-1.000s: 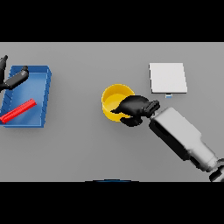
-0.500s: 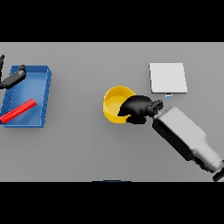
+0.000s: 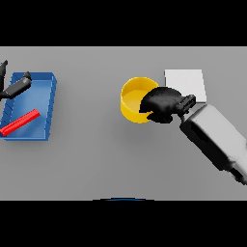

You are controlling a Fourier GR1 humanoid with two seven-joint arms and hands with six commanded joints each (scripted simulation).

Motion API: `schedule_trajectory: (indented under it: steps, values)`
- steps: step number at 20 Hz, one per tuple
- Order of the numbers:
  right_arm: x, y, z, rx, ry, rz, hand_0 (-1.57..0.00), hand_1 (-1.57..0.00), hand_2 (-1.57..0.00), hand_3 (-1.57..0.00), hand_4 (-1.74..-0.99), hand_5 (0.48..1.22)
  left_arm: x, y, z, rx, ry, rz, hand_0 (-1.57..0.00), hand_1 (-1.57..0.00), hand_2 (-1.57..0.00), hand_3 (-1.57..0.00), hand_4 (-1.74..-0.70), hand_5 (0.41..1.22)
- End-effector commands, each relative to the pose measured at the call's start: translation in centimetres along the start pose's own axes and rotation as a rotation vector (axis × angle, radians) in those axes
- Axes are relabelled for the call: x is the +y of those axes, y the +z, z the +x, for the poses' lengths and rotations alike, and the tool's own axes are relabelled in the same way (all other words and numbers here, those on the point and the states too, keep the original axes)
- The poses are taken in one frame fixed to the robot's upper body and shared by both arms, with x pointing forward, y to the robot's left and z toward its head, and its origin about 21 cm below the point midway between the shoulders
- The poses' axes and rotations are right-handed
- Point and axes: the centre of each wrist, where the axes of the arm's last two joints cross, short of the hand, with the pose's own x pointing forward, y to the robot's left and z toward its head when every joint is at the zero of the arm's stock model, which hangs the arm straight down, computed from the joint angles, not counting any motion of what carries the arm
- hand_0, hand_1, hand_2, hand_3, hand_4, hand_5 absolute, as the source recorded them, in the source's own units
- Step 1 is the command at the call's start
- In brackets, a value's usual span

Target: Pick up the red beaker and tilt it to pour out 1 green nut into yellow bowl. Pick up the yellow bowl and place it on the metallic measuring scale.

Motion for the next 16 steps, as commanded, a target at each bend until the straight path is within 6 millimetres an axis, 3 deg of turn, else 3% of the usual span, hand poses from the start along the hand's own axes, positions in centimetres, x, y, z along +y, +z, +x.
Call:
schedule_trajectory:
  steps: [1,6,8,11,16]
  values:
    - [-0.2,0.3,-0.2,0.014,-0.007,-0.006,-1.56,-1.56,-1.55,-1.29,-1.723,1.219,-0.1,-0.1,0.0,0.003,0.005,-0.002,0.00,0.00,0.00,0.00,-0.80,0.723]
    - [-1.2,1.8,-1.4,0.028,0.016,-0.037,-1.57,-1.57,-1.56,-1.24,-1.719,1.220,0.3,0.0,0.1,-0.006,-0.005,0.005,0.00,0.00,0.00,0.00,-0.80,0.723]
    - [-2.4,2.5,-2.5,0.053,0.038,-0.067,-1.57,-1.57,-1.57,-1.32,-1.720,1.220,0.5,0.1,-0.1,-0.003,0.001,0.011,0.00,0.00,0.00,0.00,-0.81,0.735]
    - [-3.1,2.8,-4.6,0.131,0.024,-0.106,-1.57,-1.57,-1.57,-1.27,-1.719,1.221,0.8,0.3,-0.1,0.009,-0.010,0.011,0.00,0.00,0.00,0.00,-0.80,0.737]
    - [-2.4,3.4,-8.6,0.234,-0.059,-0.124,-1.57,-1.57,-1.57,-1.21,-1.720,1.221,0.3,1.2,0.5,0.020,-0.003,0.011,0.00,0.00,0.00,0.00,-0.82,0.750]
